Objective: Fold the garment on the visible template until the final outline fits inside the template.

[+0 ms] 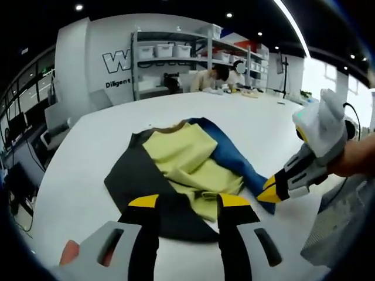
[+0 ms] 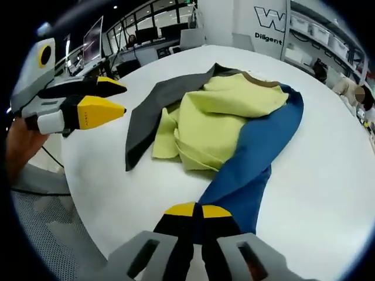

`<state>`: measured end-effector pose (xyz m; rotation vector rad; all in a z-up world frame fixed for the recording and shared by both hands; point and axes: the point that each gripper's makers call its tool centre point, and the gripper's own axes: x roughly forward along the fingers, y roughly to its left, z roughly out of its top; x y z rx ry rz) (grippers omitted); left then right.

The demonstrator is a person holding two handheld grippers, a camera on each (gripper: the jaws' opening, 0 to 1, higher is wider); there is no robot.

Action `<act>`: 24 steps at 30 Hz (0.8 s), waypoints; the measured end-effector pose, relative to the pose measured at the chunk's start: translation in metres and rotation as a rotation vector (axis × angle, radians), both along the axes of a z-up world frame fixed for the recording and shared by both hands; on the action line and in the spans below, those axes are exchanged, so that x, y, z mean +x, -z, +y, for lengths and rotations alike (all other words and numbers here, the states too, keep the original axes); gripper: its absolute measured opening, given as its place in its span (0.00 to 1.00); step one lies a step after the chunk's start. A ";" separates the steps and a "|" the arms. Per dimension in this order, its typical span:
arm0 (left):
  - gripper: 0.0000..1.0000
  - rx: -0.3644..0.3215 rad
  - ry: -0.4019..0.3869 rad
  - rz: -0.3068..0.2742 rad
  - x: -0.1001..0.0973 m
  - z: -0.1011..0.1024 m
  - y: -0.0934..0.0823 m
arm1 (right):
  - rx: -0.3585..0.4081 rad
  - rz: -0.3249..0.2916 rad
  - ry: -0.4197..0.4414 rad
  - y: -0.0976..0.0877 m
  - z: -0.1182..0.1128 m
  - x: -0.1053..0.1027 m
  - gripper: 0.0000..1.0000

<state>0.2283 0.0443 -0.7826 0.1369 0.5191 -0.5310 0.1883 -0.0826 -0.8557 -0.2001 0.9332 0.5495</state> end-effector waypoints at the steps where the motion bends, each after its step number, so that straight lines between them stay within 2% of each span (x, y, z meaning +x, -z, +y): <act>1: 0.34 0.001 0.001 0.001 0.000 0.000 0.000 | 0.007 -0.003 0.005 -0.003 -0.002 0.000 0.00; 10: 0.32 0.040 0.037 0.003 0.002 -0.008 0.011 | 0.001 -0.052 0.030 -0.024 -0.026 0.009 0.00; 17: 0.33 0.041 0.013 0.027 0.007 0.000 0.018 | -0.003 -0.071 0.047 -0.034 -0.043 0.016 0.00; 20: 0.32 0.056 0.007 0.060 0.008 0.002 0.031 | -0.016 -0.080 0.053 -0.042 -0.056 0.021 0.00; 24: 0.31 0.058 0.010 0.082 0.006 -0.001 0.040 | -0.020 -0.094 0.085 -0.049 -0.076 0.030 0.00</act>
